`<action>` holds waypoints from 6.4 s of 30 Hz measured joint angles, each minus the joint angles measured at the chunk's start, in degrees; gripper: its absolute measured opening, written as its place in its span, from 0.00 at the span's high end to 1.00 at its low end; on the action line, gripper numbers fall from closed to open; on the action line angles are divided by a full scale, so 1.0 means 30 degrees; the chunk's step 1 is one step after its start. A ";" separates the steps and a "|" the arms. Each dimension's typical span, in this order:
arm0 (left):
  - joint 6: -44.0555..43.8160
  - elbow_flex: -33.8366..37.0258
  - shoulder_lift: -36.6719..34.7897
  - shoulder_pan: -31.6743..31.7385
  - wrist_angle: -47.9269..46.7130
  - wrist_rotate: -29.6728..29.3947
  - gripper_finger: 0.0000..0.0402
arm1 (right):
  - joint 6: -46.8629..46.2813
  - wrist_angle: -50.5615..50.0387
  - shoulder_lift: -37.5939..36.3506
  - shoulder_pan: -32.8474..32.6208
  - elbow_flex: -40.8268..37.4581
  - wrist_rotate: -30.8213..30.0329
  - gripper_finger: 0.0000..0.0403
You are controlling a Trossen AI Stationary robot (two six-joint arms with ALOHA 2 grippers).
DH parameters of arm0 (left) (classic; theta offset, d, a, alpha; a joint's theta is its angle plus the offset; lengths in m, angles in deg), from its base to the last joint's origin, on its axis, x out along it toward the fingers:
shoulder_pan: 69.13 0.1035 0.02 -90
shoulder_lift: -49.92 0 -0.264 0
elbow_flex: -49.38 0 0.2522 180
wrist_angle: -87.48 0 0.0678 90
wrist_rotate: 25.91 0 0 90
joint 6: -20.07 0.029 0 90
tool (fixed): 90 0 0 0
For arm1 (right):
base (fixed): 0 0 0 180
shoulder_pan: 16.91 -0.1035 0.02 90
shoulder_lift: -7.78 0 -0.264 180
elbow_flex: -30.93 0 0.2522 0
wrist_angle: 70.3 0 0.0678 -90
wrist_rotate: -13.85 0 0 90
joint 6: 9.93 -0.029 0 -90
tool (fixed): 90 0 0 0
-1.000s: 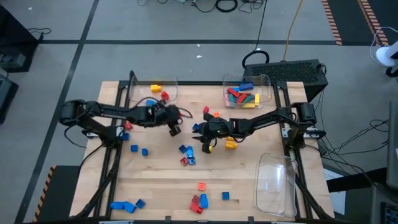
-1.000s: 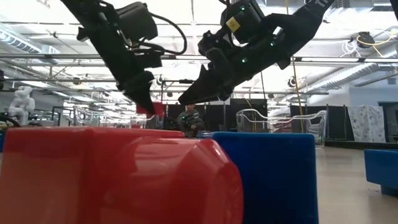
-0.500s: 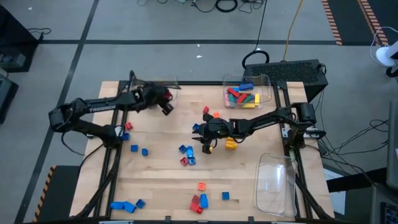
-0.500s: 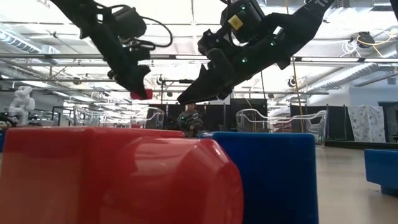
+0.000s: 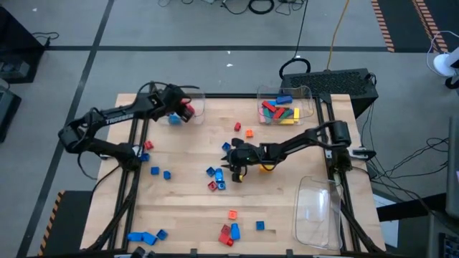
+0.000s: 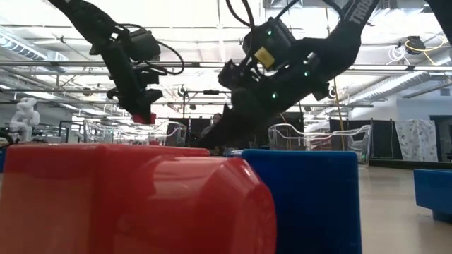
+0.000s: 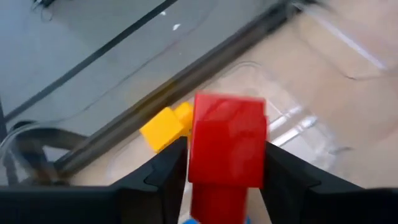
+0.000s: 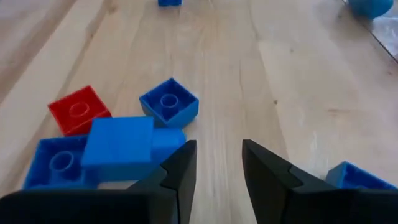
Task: Sort blocks by size
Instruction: Put the 1 stud red game piece into the top left transparent bin, then put the 1 stud blue game piece into the top left transparent bin
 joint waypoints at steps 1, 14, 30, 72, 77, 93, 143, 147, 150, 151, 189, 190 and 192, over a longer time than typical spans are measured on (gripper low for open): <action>-0.0257 0.0000 0.0007 0.0223 0.0005 -0.0002 0.53 | 0.0097 0.0221 0.0119 0.0000 0.0000 0.0000 0.71; 0.0090 0.0000 0.0029 0.1097 -0.0168 0.1414 0.39 | 0.0263 0.0600 0.0194 -0.0378 0.0000 0.2276 0.42; -0.0849 0.0000 -0.2895 -0.3036 -0.0956 0.4527 0.39 | 0.4754 -0.3743 0.0362 -0.1009 0.1732 0.5049 0.26; -0.6340 -0.0007 -0.3847 -1.2819 -0.3490 -0.2116 0.39 | 0.0917 -0.4684 0.1116 -0.3891 0.2463 -0.9294 0.26; -0.6340 -0.0007 -0.3847 -1.2819 -0.3504 -0.2128 0.39 | -0.0525 -0.6760 0.0660 -0.3956 0.2477 -0.9242 0.26; -0.6858 -0.0007 -0.3847 -1.3759 -0.3504 -0.2200 0.39 | -0.9241 -0.5690 0.0573 -0.3322 0.2477 -0.5767 0.26; -0.7332 0.0000 -0.3840 -1.4109 -0.3832 -0.2557 0.39 | -1.0579 -0.4614 0.2723 -0.3528 0.3650 -0.7495 0.31; -0.7343 0.0000 -0.3840 -1.4174 -0.3830 -0.2579 0.39 | -1.0534 -0.3604 0.2737 -0.3359 0.3636 -0.7869 0.22; -0.7346 0.0000 -0.3840 -1.4173 -0.3827 -0.2586 0.39 | -1.0547 -0.3450 0.2730 -0.3265 0.3643 -0.8201 0.22; -0.7346 0.0000 -0.3840 -1.4174 -0.3832 -0.2587 0.39 | -1.0548 -0.3542 0.2737 -0.3225 0.3641 -0.8187 0.23; 0.1932 0.7242 -0.3524 -1.7482 0.9615 0.0836 0.34 | -0.0682 -0.2775 0.1681 -0.3249 0.3788 -0.8048 0.74; 0.2451 0.7242 -0.3312 -1.7597 1.0119 0.0893 0.33 | -0.0279 -0.2805 0.1681 -0.3253 0.3911 -0.7946 0.74; 0.3292 0.7242 -0.2722 -1.7715 1.1204 0.0969 0.29 | 0.0223 -0.2840 0.1681 -0.3270 0.4234 -0.7268 0.74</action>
